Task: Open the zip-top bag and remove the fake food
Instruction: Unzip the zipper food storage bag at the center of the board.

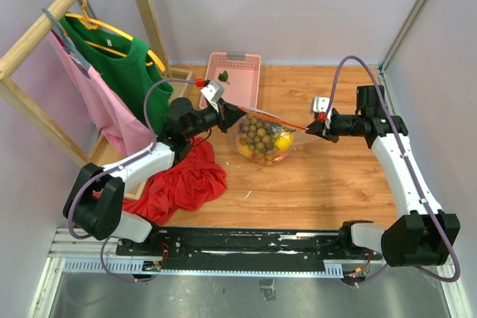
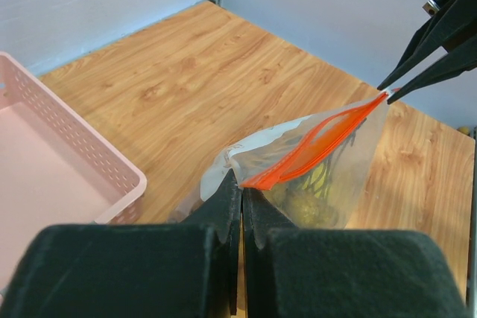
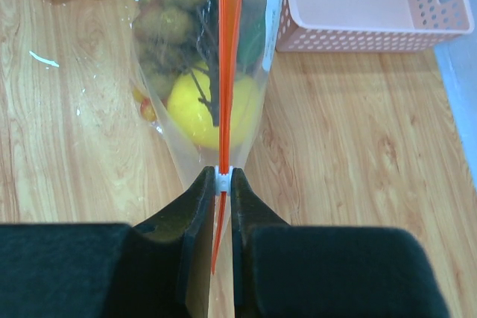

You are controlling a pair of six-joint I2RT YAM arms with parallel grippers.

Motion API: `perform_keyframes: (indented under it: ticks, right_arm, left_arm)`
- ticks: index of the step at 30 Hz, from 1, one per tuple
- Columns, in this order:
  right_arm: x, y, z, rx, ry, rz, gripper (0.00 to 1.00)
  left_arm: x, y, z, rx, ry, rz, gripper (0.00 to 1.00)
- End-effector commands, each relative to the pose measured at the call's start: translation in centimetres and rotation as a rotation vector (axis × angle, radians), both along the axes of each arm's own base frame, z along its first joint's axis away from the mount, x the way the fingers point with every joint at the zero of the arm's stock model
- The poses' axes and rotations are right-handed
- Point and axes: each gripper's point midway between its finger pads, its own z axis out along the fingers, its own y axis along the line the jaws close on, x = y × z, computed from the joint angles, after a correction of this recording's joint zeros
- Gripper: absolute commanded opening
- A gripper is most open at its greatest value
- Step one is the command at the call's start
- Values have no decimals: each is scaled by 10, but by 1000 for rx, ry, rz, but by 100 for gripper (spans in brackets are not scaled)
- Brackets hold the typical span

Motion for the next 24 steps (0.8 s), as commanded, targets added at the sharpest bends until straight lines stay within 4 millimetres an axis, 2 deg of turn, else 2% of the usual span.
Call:
perform_keyframes:
  ticks: [1,19,22,24]
  right_arm:
    - [-10,-19,-11,-61,18,-39,1]
    - [-20,-36,-33,-144,61,-70,2]
    - [-22,-34,-30,-128,61,-63,7]
    - [-23,-26,-21,-83,54,-35,19]
  left_arm:
    - [8,3,27,-31,-95,13,0]
    - [2,-1,23,-31,-91,-34,0]
    - [-2,-4,21,-33,-90,-62,0]
    - [-6,-7,20,-31,-90,-93,0]
